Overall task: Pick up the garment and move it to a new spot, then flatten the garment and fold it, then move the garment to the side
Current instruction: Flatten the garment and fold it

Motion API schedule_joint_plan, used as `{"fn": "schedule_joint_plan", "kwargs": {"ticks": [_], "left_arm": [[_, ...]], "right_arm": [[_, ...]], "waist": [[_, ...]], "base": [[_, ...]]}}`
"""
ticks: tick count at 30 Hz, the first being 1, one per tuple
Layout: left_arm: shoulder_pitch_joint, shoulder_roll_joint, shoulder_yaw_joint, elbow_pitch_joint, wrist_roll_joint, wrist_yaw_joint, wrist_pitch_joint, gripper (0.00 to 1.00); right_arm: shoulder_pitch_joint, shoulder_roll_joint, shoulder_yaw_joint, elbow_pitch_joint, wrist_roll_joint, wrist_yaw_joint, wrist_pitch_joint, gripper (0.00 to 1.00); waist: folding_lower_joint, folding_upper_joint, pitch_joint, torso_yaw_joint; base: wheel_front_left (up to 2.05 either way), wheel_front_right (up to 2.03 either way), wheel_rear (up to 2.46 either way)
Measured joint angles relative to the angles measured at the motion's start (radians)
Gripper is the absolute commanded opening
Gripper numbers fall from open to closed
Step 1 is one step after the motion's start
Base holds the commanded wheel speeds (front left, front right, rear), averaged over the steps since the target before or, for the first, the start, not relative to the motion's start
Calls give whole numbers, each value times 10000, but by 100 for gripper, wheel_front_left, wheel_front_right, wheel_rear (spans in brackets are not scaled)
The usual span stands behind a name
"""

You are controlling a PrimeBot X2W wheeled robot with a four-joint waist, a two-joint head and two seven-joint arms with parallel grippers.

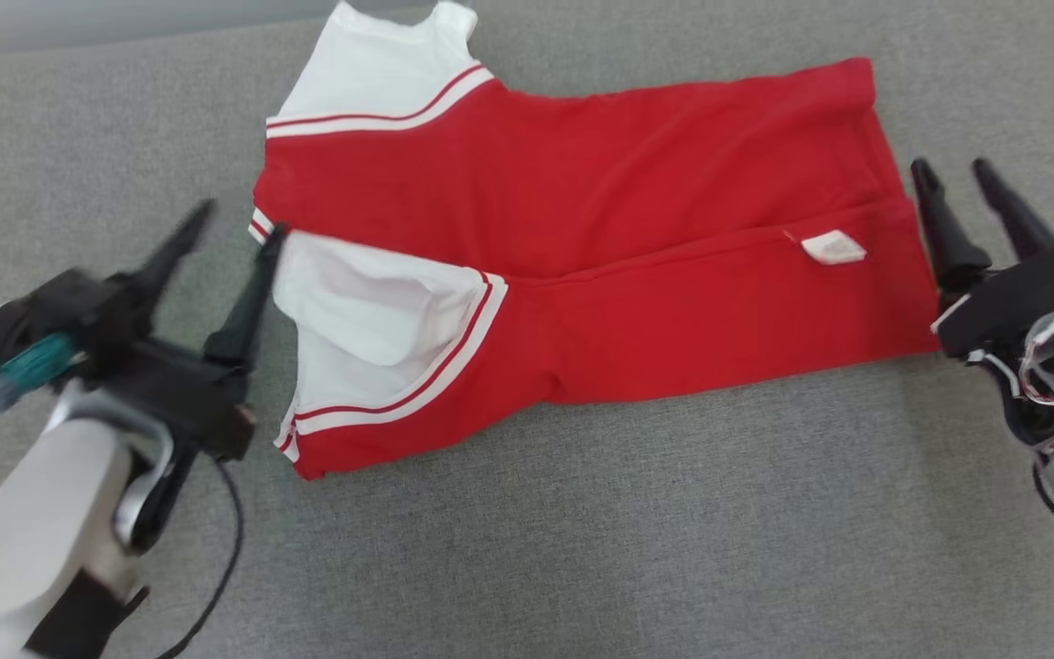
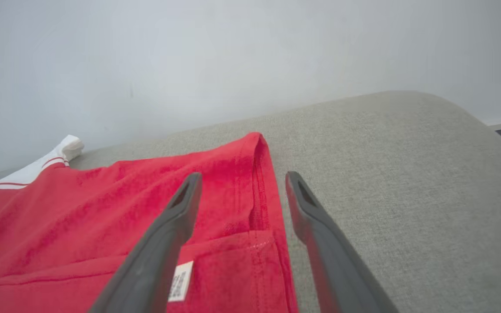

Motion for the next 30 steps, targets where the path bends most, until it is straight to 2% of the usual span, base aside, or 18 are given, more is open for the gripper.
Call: {"fn": "schedule_joint_plan", "kwargs": {"ticks": [6, 11, 18, 22, 30], "left_arm": [[2194, 408, 1221, -1611, -997, 1007, -270, 100], [4134, -52, 1289, -2834, -1996, 1429, 8, 100], [5324, -593, 932, -3200, -2974, 1622, 731, 100], [5452, -658, 880, -3051, -3173, 1791, 1078, 100], [5032, -754, 474, -2359, -3233, 1511, 1522, 100]], "right_arm": [[1743, -44, -2594, -1515, -1628, 0, -8, 100], [3459, 416, -4102, -2353, -2466, 0, -6, 100], [4550, 959, -4702, -2658, -2861, 0, -6, 100], [4771, 1108, -4800, -2692, -2974, 0, -6, 100], [4872, 1208, -4794, -2681, -2947, 0, -6, 100]], "waist": [[-2, -1, -434, -20], [-2, -1, -835, 92], [-2, -1, -1252, 213], [-3, -1, -1384, 201], [-2, -1, -1358, 47]], "base": [[0, 0, 0], [0, 0, 0], [0, 0, 0], [0, 0, 0], [0, 0, 0]]}}
